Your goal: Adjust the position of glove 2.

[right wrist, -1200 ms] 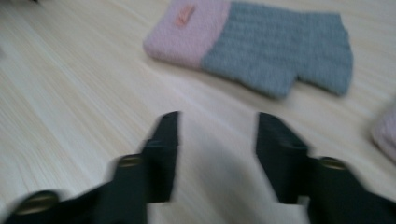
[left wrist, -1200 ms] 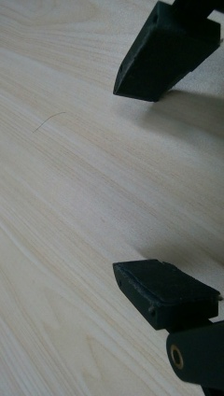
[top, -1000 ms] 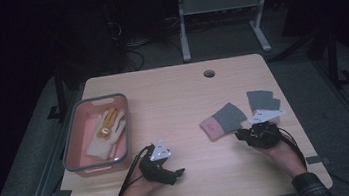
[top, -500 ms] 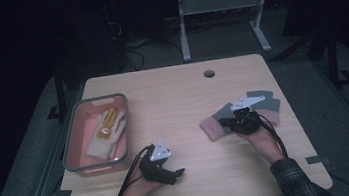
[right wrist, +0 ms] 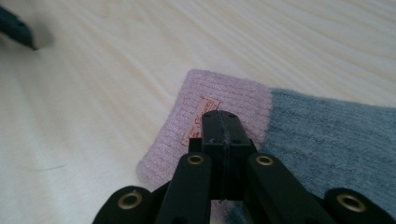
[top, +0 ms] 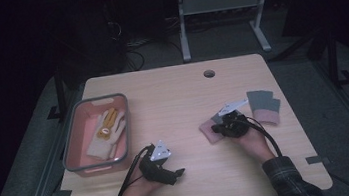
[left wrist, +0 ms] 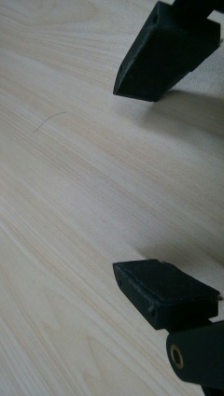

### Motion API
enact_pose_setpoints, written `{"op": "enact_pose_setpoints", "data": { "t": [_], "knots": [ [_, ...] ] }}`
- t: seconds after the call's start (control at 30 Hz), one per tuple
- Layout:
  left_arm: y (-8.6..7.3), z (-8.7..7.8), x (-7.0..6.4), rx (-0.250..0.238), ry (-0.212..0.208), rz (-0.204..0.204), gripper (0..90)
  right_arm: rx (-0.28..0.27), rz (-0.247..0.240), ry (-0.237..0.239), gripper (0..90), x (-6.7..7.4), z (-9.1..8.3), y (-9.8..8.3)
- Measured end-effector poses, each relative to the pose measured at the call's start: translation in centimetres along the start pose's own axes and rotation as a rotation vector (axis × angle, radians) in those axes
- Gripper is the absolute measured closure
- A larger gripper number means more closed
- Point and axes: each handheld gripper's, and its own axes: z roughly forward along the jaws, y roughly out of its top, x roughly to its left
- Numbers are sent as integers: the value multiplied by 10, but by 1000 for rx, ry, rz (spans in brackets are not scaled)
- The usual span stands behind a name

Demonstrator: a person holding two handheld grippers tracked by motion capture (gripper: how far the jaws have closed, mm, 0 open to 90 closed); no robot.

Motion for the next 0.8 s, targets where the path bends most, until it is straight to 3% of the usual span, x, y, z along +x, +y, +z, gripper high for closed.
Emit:
{"op": "enact_pose_setpoints", "data": {
  "t": [0.6,0.8],
  "knots": [
    [0,0,0,1,3,1,123,64,-175,238,899,47,-16,-16],
    [0,0,0,-3,4,2,123,52,-204,256,897,56,-23,-22]
  ]
}}
